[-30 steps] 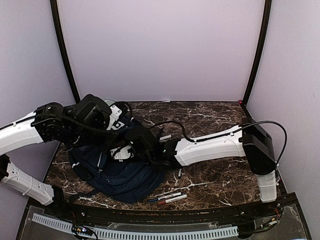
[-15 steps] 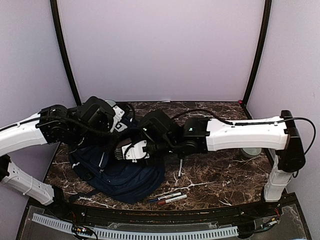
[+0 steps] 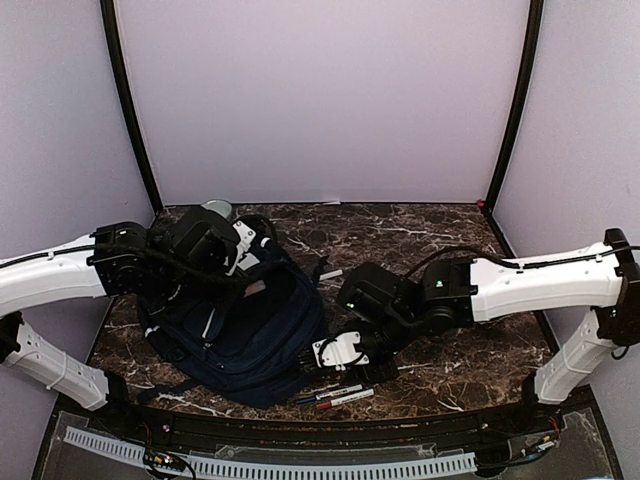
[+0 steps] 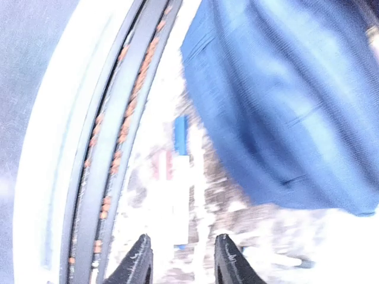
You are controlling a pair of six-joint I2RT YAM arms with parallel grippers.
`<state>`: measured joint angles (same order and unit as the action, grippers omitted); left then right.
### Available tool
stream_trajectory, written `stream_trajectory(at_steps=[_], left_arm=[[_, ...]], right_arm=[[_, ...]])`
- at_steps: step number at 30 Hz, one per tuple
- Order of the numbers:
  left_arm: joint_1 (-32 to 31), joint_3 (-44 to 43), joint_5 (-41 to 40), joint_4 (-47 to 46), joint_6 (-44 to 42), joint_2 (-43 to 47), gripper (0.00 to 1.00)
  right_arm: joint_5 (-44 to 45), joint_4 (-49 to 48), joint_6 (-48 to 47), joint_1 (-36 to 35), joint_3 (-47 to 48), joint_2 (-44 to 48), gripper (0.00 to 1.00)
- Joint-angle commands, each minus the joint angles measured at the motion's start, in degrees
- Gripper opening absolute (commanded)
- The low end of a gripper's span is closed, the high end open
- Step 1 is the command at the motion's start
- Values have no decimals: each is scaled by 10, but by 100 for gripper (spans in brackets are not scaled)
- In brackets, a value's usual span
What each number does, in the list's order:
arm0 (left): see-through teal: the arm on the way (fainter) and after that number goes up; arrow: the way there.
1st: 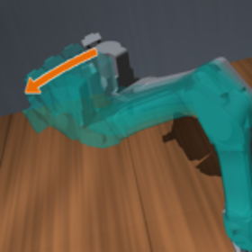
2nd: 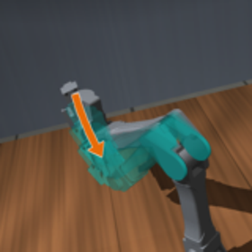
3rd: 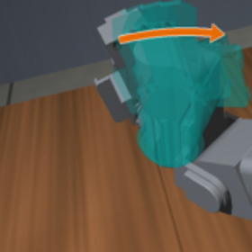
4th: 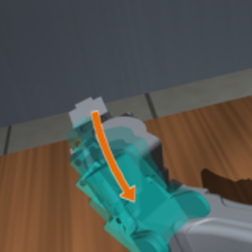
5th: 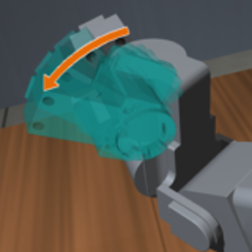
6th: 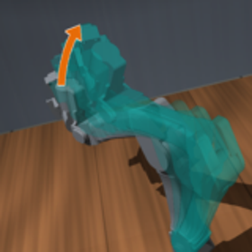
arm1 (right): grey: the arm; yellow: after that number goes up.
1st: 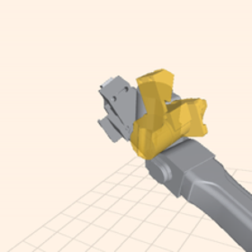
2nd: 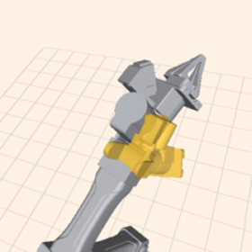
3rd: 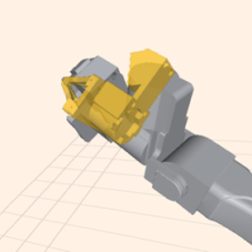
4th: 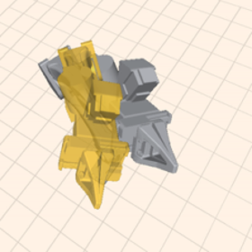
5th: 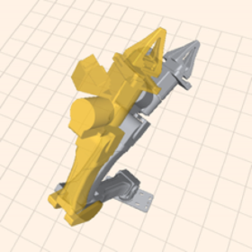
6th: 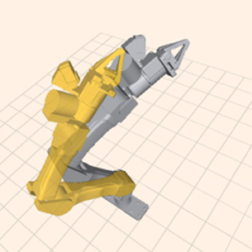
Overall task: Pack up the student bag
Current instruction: Pick up the pen from the center of the board.
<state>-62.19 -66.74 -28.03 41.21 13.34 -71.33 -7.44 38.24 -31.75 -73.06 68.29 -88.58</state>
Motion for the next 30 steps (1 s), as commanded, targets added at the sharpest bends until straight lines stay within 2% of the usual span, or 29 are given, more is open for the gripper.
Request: stream_trajectory(at_steps=[1,15,26,30], left_arm=[[5,15,-15,-46,16,1,0],[5,30,19,-55,33,10,0],[5,49,21,-60,41,21,0],[5,49,22,-60,40,20,0]], right_arm=[[-41,-27,58,4,-46,-21,33],[31,-52,84,7,-26,-143,25],[52,-61,82,7,-3,-175,23],[49,-54,76,6,1,-177,25]])
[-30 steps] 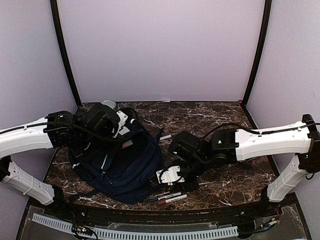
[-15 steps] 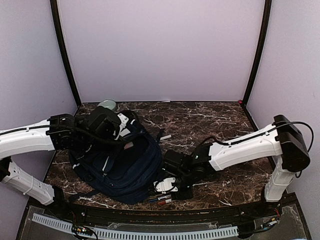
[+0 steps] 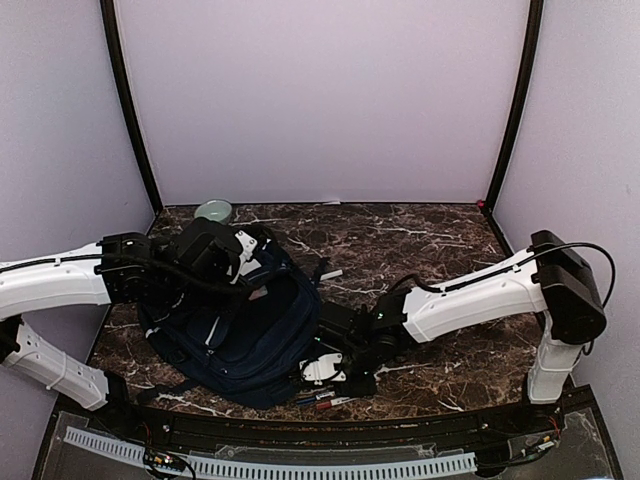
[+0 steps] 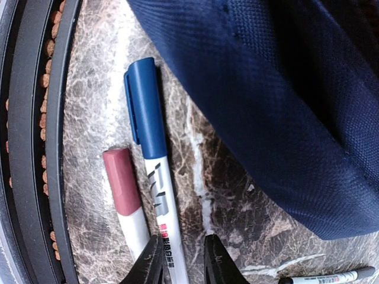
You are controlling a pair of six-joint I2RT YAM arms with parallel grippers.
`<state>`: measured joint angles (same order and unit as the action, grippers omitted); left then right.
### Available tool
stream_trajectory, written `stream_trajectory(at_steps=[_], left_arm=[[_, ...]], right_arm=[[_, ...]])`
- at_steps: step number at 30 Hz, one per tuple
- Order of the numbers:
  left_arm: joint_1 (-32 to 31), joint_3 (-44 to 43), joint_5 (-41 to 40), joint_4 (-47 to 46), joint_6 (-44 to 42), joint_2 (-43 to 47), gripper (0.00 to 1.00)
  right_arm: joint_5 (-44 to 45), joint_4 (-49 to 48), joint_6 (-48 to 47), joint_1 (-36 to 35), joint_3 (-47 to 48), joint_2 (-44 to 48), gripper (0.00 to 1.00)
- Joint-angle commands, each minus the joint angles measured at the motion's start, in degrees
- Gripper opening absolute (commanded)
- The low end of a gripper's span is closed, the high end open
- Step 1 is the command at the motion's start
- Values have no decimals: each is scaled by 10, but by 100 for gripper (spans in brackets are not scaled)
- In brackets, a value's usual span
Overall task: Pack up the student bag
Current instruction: Pick up the pen from the center of the board.
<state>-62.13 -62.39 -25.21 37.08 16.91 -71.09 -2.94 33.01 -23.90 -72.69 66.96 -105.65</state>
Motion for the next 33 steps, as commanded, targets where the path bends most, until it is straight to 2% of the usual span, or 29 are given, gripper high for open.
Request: stream_trajectory(at_steps=[1,13,16,21,26,33], left_arm=[[4,6,-6,-20,4,17,0],[5,10,-4,-22,6,22,0],[4,10,-5,-18,6,26,0],[4,10,-5,-15,8,33,0],[4,0,-8,-5,6,36,0],[4,-19,-5,18,3,36,0]], right_arm=[[3,-1,-4,2,15,-5,26],[25,10,-18,2,36,-33,27],[25,19,-21,1,46,-43,24],[14,42,-28,1,59,-47,12],[34,87,-42,2,74,-16,7],[73,123,-70,2,103,81,4]])
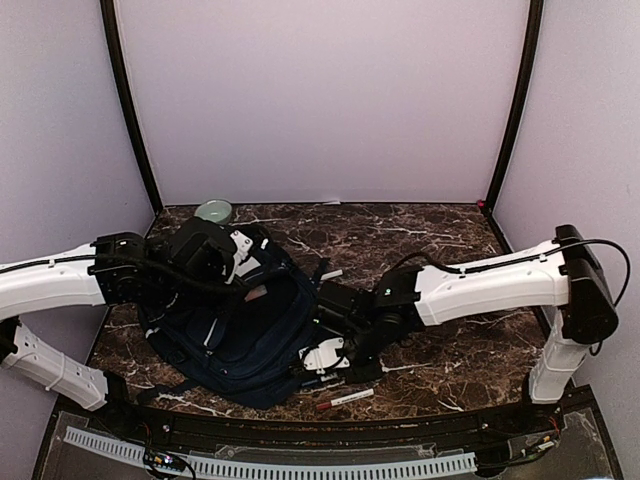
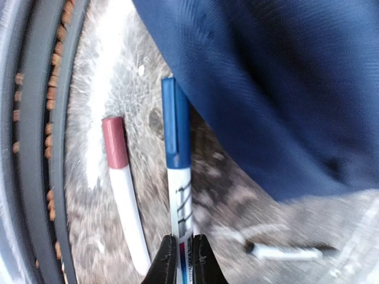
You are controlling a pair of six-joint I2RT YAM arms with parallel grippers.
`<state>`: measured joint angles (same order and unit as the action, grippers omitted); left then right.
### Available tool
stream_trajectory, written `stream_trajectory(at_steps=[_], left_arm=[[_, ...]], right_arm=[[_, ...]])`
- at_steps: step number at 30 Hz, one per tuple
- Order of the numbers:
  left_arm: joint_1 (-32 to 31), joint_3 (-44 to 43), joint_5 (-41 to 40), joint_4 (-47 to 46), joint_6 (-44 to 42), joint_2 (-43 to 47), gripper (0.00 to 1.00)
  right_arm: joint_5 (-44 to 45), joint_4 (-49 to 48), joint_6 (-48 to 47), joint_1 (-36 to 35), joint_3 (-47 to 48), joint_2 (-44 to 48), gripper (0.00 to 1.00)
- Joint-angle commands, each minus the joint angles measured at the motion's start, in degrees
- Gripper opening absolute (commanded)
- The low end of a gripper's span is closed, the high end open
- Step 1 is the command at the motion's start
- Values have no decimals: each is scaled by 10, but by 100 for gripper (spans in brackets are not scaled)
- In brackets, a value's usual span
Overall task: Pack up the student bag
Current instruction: Pick up the pen from the center of the board, then place the pen in the upper front pocket of the bag.
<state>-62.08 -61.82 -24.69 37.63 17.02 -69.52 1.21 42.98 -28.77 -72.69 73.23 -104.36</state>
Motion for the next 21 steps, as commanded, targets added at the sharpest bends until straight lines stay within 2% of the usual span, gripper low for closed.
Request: stream_trajectory(at_steps=[1,4,9,13,18,21], left_arm=[[4,-29,-10,15,1,21,0],[4,-39,-7,16,-3,22,0],[4,-37,1,2,-5,27,0],[4,-28,10,-6,-1,32,0],[4,-24,40,-23,2,54,0],[4,-17,39,-26,5,75,0]], right_arm=[[38,23,-27,3,49,77,4],[55,10,-51,2,80,92,4],[92,-63,-99,0,123,77,3],[126,-126,-145,-2,154,26,3],[171,-149,-186,-3,216,-52,2],[193,-193,-220,-9,216,-76,2]])
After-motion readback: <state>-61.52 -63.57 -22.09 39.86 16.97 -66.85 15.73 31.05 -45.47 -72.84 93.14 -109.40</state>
